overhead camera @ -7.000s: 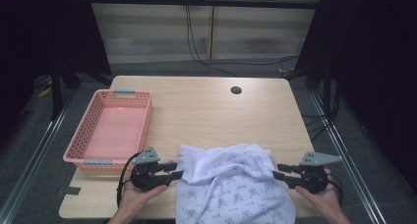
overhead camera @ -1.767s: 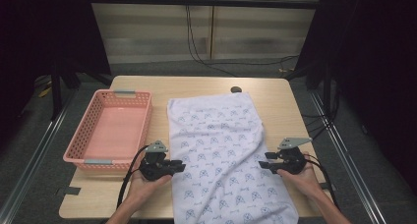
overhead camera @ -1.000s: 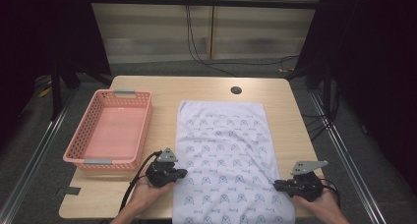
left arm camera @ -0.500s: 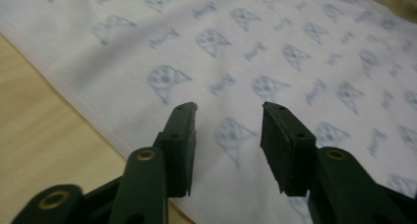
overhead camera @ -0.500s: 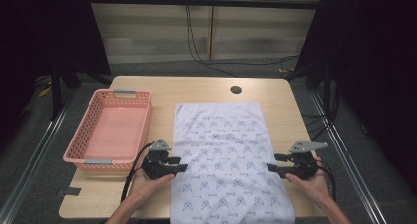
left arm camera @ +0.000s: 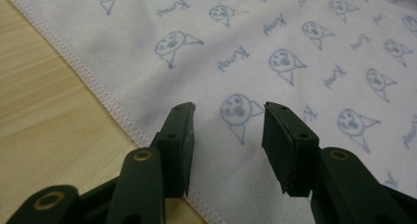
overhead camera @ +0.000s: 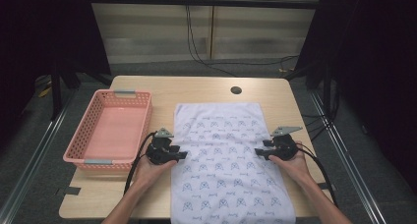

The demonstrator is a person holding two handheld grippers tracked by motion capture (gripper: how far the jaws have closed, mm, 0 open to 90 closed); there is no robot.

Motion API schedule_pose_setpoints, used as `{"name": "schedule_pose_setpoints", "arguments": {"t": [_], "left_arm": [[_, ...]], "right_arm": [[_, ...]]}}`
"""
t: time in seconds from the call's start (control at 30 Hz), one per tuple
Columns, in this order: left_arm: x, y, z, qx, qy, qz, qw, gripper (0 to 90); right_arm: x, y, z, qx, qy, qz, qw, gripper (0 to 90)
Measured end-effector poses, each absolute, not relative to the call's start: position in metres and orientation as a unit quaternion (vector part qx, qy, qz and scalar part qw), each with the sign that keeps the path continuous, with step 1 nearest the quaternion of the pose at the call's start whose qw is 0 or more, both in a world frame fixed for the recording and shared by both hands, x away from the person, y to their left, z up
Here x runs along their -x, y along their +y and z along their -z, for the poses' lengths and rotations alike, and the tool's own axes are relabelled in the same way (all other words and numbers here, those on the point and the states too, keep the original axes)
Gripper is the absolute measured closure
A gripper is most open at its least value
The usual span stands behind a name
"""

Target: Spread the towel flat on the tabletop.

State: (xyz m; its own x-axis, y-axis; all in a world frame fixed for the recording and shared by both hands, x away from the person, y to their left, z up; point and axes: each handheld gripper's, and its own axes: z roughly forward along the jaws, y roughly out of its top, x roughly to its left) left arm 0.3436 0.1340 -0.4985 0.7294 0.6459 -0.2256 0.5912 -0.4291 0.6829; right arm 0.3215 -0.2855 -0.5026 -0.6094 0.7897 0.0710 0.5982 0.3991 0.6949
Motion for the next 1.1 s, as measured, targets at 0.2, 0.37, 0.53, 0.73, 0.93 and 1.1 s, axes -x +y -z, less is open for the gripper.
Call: {"name": "schedule_pose_setpoints", "arguments": {"t": [0.2,0.37,0.53,0.73,0.93,1.1], "left_arm": [[-0.34,0.134,0.502,-0.85,0.349,-0.05,0.391,83.5],[-0.335,0.128,0.502,-0.856,0.335,-0.039,0.392,86.7],[-0.32,0.123,0.5,-0.865,0.318,-0.02,0.388,87.1],[-0.291,0.12,0.494,-0.882,0.302,-0.01,0.362,87.1],[-0.269,0.129,0.492,-0.888,0.29,0.014,0.358,87.1],[-0.249,0.135,0.489,-0.893,0.286,0.039,0.345,85.6]], "right_arm": [[-0.31,-0.287,0.501,-0.41,0.832,-0.341,0.152,76.7],[-0.295,-0.293,0.5,-0.416,0.831,-0.34,0.147,83.7],[-0.267,-0.305,0.499,-0.421,0.829,-0.346,0.125,85.4],[-0.241,-0.306,0.496,-0.406,0.839,-0.344,0.113,84.8],[-0.222,-0.304,0.494,-0.398,0.848,-0.339,0.089,84.7],[-0.203,-0.3,0.49,-0.38,0.863,-0.329,0.051,84.7]]}}
